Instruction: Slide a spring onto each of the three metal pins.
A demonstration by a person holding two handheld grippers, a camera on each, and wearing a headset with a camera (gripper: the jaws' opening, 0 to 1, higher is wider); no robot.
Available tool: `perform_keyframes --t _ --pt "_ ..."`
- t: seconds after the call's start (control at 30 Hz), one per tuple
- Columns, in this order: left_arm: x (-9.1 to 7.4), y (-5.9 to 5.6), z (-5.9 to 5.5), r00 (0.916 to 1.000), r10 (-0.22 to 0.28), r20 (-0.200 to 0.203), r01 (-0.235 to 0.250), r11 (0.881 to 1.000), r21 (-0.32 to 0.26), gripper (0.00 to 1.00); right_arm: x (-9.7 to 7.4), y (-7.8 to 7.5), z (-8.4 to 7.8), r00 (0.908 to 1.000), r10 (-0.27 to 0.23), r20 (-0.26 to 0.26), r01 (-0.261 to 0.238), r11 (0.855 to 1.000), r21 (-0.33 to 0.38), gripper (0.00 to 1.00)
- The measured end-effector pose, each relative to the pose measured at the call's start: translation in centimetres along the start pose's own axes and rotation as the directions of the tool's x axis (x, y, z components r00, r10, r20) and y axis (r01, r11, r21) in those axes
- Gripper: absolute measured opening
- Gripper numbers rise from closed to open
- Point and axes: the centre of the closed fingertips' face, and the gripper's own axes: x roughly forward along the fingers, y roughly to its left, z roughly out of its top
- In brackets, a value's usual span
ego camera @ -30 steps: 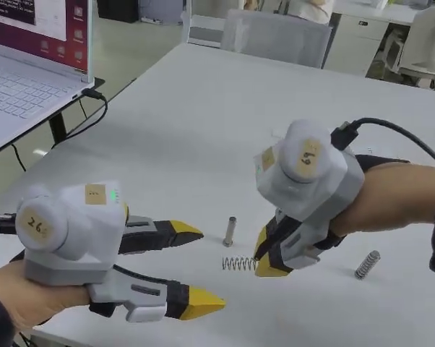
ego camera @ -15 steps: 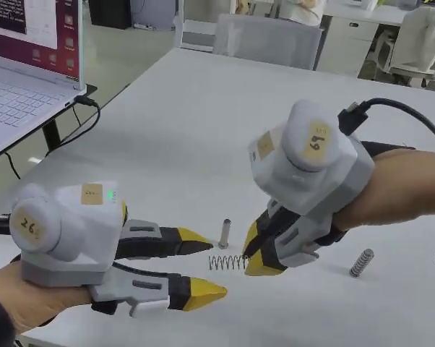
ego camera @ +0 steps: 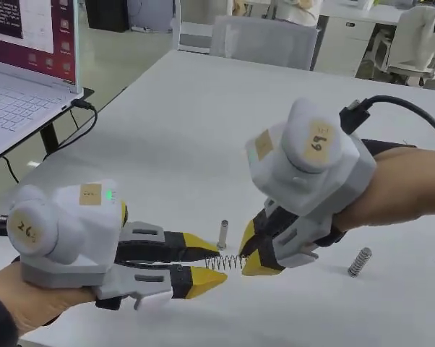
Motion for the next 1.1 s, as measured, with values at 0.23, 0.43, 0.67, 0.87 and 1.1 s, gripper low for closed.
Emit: perform_keyframes --t 0.23,0.43,0.67,0.87,1.1 --pt "0.1 -0.1 0.0 1.0 -0.004 -0.004 0.005 1.0 0.016 0.04 0.0 0.1 -0.1 1.0 -0.004 -0.003 0.004 1.0 -0.009 0.08" --pt "0.1 -0.5 0.2 0.9997 -0.024 0.001 0.024 1.0 0.019 0.03 -0.1 0.1 -0.2 1.0 -0.007 0.001 0.007 1.0 -0.015 0.08" --pt "0.0 -0.7 0.2 0.9993 -0.038 -0.003 0.038 0.999 0.02 0.02 0.1 0.3 -0.2 1.0 -0.003 0.002 0.003 1.0 -0.014 0.09" --pt "-0.1 -1.1 0.5 0.9987 -0.05 0.003 0.05 0.999 0.02 0.02 0.5 0.4 -0.4 1.0 0.008 0.001 -0.008 1.0 -0.015 0.12" --pt "-0.2 -1.2 1.2 0.9985 -0.053 0.016 0.052 0.998 0.026 0.02 1.1 0.7 -0.7 0.9997 0.026 0.006 -0.026 1.0 -0.009 0.11"
